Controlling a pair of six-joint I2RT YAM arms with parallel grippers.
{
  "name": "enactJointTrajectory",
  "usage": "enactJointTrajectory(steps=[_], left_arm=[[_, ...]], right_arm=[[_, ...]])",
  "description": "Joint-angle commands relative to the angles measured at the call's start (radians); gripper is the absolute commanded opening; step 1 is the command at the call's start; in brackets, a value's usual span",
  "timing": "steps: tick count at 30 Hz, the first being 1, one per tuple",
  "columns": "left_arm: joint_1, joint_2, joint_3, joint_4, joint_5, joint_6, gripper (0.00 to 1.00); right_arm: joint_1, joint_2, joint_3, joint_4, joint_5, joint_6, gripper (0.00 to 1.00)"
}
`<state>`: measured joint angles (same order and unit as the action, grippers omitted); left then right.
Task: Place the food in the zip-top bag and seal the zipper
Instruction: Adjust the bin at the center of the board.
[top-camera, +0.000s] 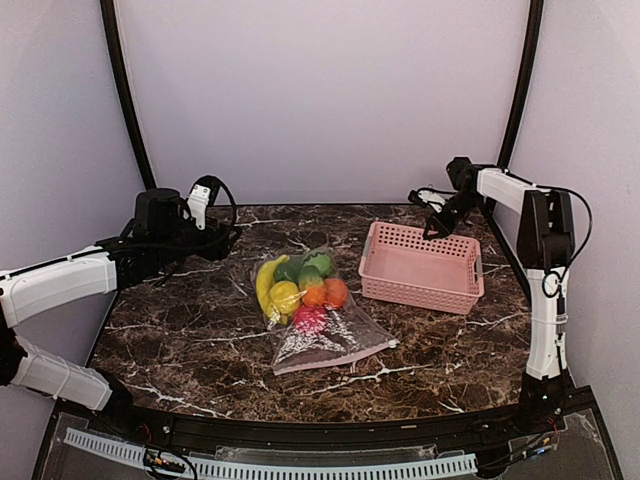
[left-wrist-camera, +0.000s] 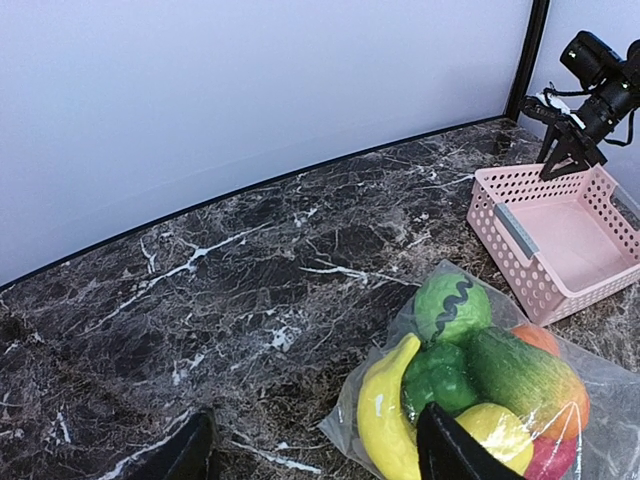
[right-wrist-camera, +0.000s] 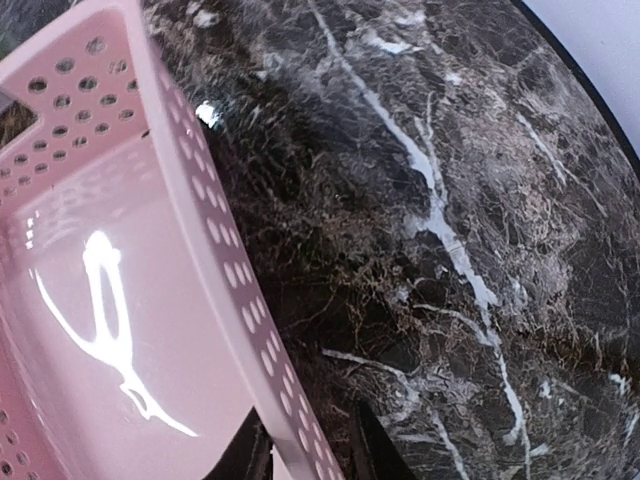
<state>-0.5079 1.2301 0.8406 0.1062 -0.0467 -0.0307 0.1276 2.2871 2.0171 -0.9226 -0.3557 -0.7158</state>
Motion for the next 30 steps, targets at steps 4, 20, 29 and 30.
enactJointTrajectory(steps=[4, 20, 29, 30], left_arm=[[0.003, -0.013, 0.005, 0.022, 0.043, -0.004, 0.66], [0.002, -0.011, 0.025, -0.012, 0.029, -0.098, 0.65], [0.002, -0.012, 0.047, -0.05, -0.005, -0.086, 0.7], [0.002, -0.02, 0.049, -0.053, -0.014, -0.081, 0.72]], right_arm=[[-0.053, -0.075, -0.085, -0.022, 0.012, 0.055, 0.11], [-0.158, -0.395, -0.558, 0.091, 0.017, 0.492, 0.26], [-0.164, -0.617, -0.514, 0.063, -0.053, 0.427, 0.64], [-0.164, -0.651, -0.511, 0.078, -0.089, 0.419, 0.7]])
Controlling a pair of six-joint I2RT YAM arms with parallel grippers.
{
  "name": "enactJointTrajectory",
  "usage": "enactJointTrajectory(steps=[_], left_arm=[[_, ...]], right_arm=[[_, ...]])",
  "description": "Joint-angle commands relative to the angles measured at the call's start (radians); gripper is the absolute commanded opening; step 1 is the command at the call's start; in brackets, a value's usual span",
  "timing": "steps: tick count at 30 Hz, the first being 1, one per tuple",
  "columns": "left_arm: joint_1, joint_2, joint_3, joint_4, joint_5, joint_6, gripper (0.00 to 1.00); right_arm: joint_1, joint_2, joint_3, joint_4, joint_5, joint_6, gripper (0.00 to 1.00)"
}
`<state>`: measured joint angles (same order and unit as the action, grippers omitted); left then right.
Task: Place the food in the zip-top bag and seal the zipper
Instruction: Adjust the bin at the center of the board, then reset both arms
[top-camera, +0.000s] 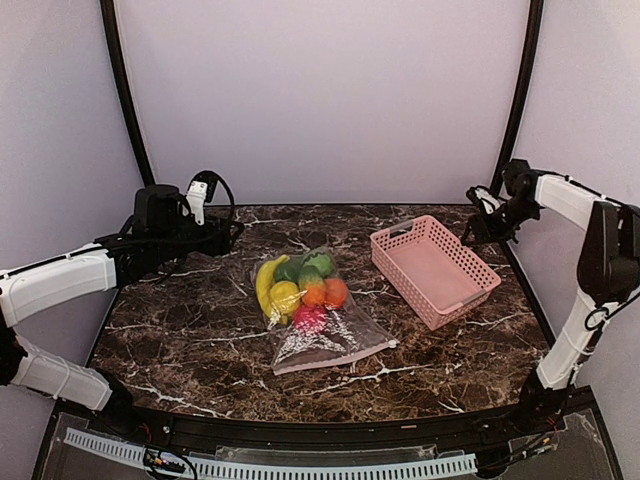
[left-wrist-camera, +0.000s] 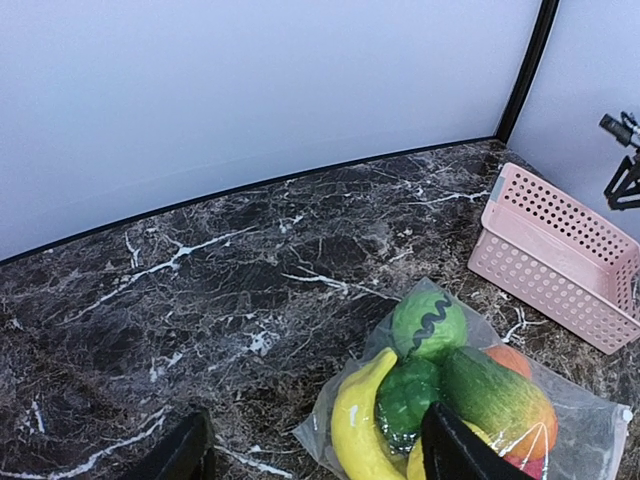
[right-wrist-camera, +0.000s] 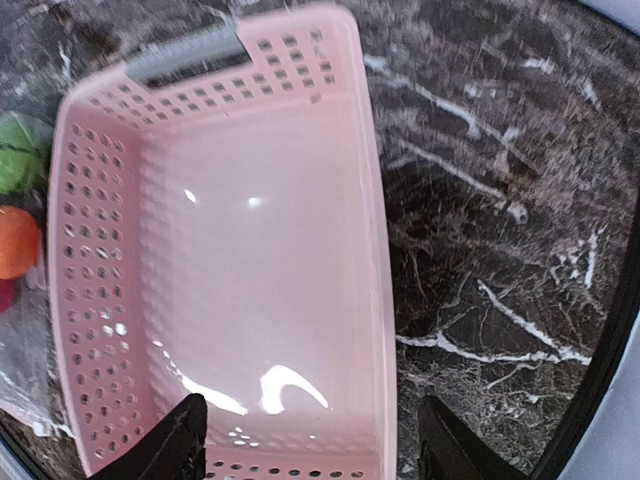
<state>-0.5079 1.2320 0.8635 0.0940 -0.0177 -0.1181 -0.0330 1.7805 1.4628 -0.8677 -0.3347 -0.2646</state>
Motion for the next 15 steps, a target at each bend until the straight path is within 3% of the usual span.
enactJointTrajectory(steps=[1, 5, 9, 15], left_arm=[[0.003, -0.026, 0.027, -0.047, -0.06, 0.018, 0.76], [0.003, -0.048, 0.043, -0.079, -0.118, 0.071, 0.91], [0.003, -0.079, 0.047, -0.088, -0.206, 0.108, 0.96], [0.003, -0.093, 0.03, -0.079, -0.216, 0.112, 0.97]], right_arm=[[-0.004, -0.182, 0.04, 0.049, -0.145, -0.038, 0.94], [-0.014, -0.362, -0.089, 0.334, -0.157, 0.068, 0.99], [-0.017, -0.522, -0.339, 0.678, -0.262, 0.146, 0.99], [-0.016, -0.526, -0.379, 0.693, -0.277, 0.206, 0.99]])
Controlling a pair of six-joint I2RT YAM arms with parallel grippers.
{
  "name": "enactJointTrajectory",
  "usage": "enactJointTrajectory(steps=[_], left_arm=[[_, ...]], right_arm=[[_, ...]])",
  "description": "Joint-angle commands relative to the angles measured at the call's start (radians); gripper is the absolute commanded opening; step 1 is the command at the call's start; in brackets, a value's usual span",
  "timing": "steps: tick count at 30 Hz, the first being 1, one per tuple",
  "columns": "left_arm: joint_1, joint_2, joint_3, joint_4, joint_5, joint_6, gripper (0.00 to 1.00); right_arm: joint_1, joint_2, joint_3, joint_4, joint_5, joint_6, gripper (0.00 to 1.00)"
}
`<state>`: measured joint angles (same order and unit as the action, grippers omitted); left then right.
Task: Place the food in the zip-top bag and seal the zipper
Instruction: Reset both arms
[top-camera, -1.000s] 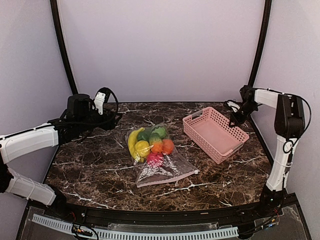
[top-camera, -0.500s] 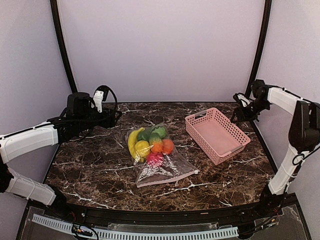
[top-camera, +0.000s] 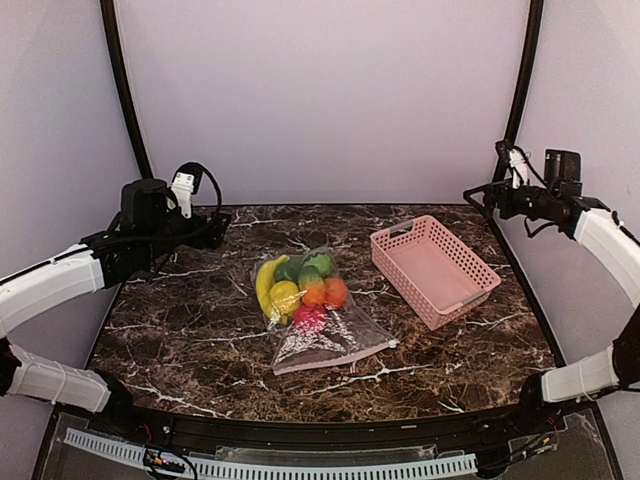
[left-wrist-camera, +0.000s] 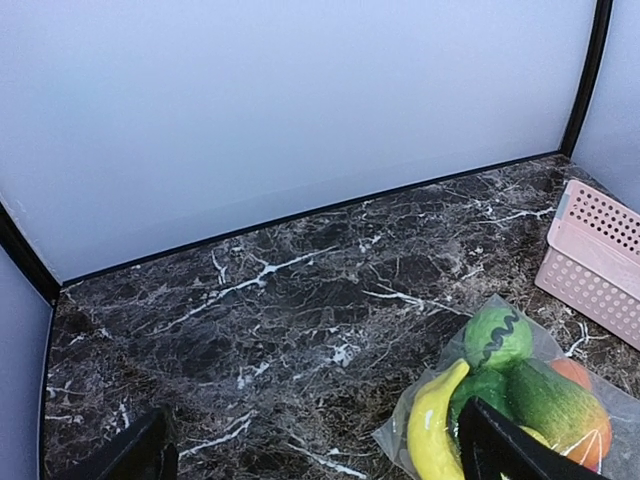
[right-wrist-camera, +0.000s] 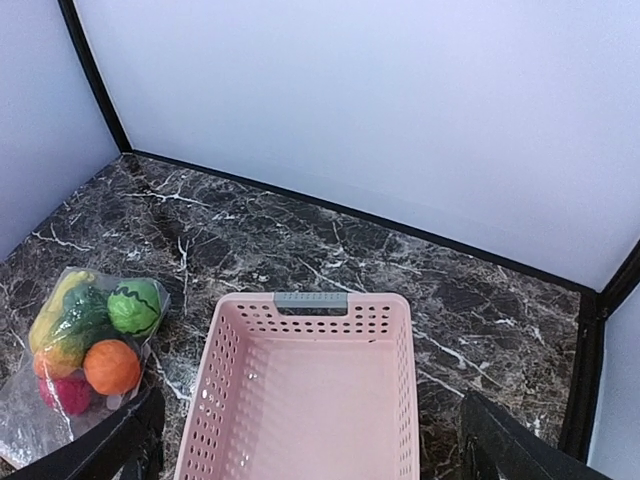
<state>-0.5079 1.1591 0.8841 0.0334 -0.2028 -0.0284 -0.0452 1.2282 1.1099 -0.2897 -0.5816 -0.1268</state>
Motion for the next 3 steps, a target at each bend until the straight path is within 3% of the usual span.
enactJointTrajectory(steps=[1, 3], left_arm=[[0.003, -0.02, 0.011, -0.019, -0.025, 0.022, 0.97], [0.003, -0.02, 0.012, -0.021, -0.024, 0.022, 0.97]], right_arm=[[-0.004, 0.028, -0.037, 0.127, -0.03, 0.073, 0.99], [-0.004, 0.018, -0.075, 0.179, -0.033, 0.078, 0.99]])
